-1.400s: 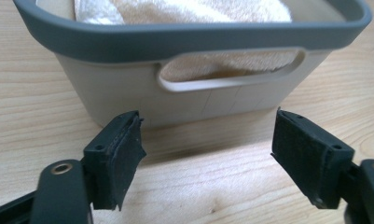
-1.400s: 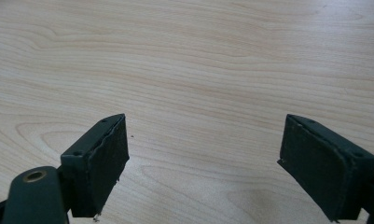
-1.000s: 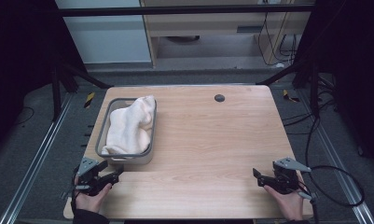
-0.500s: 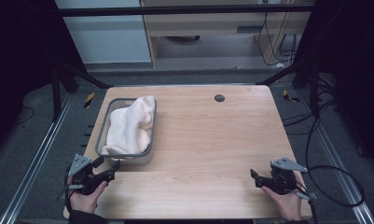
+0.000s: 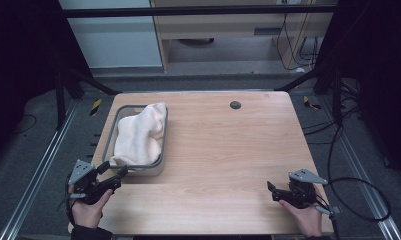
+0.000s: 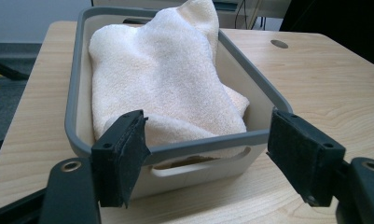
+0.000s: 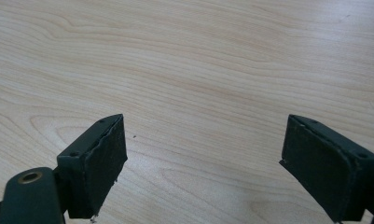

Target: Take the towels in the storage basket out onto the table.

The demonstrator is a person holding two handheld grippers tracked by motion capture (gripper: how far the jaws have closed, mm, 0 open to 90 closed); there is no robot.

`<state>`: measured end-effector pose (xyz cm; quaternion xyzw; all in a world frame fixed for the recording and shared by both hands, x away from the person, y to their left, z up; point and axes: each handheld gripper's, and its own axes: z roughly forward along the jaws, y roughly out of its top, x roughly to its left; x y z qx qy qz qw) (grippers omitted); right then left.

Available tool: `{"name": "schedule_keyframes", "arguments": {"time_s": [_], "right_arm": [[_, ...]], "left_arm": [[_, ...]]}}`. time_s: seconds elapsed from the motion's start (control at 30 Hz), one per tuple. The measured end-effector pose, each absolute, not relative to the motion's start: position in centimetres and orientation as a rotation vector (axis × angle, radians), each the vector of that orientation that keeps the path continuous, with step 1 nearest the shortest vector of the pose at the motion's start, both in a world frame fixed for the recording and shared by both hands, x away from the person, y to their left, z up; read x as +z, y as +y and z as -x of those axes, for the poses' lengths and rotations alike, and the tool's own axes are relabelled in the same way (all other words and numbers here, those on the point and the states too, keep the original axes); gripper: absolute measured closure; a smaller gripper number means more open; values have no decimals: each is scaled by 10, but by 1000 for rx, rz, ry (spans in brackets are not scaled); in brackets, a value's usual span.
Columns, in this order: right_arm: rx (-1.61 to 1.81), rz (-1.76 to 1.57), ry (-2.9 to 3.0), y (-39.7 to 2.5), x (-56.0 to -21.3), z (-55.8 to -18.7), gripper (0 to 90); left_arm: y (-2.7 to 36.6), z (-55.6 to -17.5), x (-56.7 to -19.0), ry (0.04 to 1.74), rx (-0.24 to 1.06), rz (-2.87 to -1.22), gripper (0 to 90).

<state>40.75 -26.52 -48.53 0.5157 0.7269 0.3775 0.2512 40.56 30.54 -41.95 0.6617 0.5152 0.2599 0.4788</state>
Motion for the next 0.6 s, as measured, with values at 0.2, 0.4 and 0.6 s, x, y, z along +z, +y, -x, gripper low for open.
{"name": "schedule_keyframes", "arguments": {"time_s": [0.2, 0.4, 0.6], "right_arm": [[1051, -1407, 1974, -266, -484, -407, 142], [1060, -1415, 1970, -265, -483, -407, 142], [1050, -1389, 1984, -263, -483, -407, 153]], "left_arm": [[305, -409, -410, 1242, 647, -1611, 272], [302, -417, -398, 1222, 645, -1612, 271], [297, -424, -393, 1208, 641, -1642, 268]]}}
